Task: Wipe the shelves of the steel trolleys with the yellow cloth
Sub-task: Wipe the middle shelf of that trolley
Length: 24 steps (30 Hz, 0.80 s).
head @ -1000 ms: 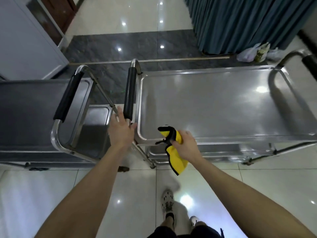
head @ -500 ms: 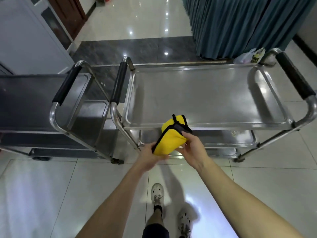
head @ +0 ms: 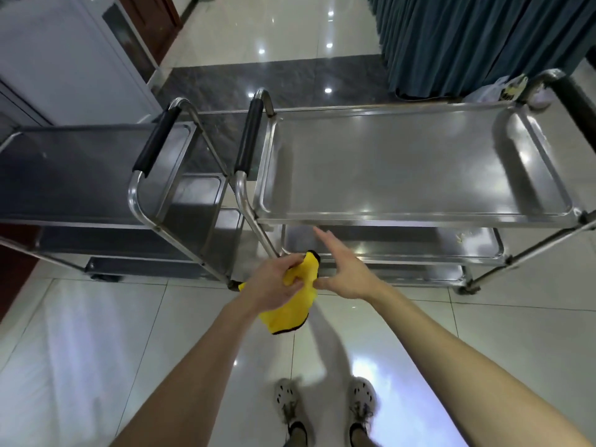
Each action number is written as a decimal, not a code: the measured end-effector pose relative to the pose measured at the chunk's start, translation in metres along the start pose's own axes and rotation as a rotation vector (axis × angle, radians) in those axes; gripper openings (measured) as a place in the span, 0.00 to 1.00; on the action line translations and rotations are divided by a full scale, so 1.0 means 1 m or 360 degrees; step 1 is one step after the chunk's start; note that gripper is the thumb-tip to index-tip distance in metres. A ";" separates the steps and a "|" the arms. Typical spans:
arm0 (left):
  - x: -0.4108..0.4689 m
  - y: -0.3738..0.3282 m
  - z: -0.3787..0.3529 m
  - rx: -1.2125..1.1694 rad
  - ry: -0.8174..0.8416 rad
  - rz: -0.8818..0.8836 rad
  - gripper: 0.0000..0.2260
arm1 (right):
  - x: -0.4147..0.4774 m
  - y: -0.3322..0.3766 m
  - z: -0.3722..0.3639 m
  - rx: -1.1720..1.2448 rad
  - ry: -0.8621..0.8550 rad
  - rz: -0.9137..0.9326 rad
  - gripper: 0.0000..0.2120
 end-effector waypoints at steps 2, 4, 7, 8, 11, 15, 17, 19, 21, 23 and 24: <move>-0.007 0.012 0.010 -0.0036 0.0074 -0.0064 0.13 | 0.011 0.022 -0.010 -0.0174 0.0124 -0.0029 0.38; -0.014 0.031 0.020 -0.0178 0.0089 0.0003 0.11 | 0.017 0.034 -0.017 -0.0105 0.0114 -0.0064 0.17; -0.023 0.060 0.026 -0.0349 0.0250 0.0178 0.23 | 0.013 0.037 -0.031 -0.0001 -0.0025 -0.0019 0.09; -0.024 0.071 0.023 -0.0325 0.0307 0.0228 0.25 | 0.012 0.036 -0.036 0.0016 -0.0072 0.0027 0.08; -0.024 0.099 0.006 -0.0287 0.0224 0.0420 0.13 | 0.009 0.026 -0.053 0.0064 -0.0216 0.0091 0.15; -0.021 0.115 -0.021 -0.0716 -0.0119 0.0617 0.14 | 0.013 -0.009 -0.060 0.0135 -0.0412 -0.0083 0.09; -0.016 0.123 -0.036 -0.0938 -0.0298 0.0765 0.15 | 0.019 -0.033 -0.061 0.0031 -0.0476 -0.0264 0.11; -0.009 0.132 -0.055 -0.1123 -0.0425 0.0945 0.19 | 0.029 -0.060 -0.062 0.0125 -0.0526 -0.0470 0.16; -0.002 0.143 -0.074 -0.0991 -0.0525 0.0933 0.21 | 0.042 -0.090 -0.069 0.0398 -0.0557 -0.0704 0.22; 0.008 0.157 -0.097 -0.0753 -0.0568 0.0803 0.17 | 0.058 -0.117 -0.079 0.0595 -0.0517 -0.0858 0.32; 0.015 0.165 -0.108 -0.0713 -0.0545 0.0748 0.15 | 0.067 -0.129 -0.085 0.0648 -0.0472 -0.0855 0.38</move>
Point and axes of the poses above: each hand's wrist, its own x-axis towards the middle knuckle, its own z-axis out of the back of the hand, y = z × x, the point moved 2 cm from there along x, towards the middle knuckle, and after that the axes turned 10 degrees about -z, right-handed, at the moved point
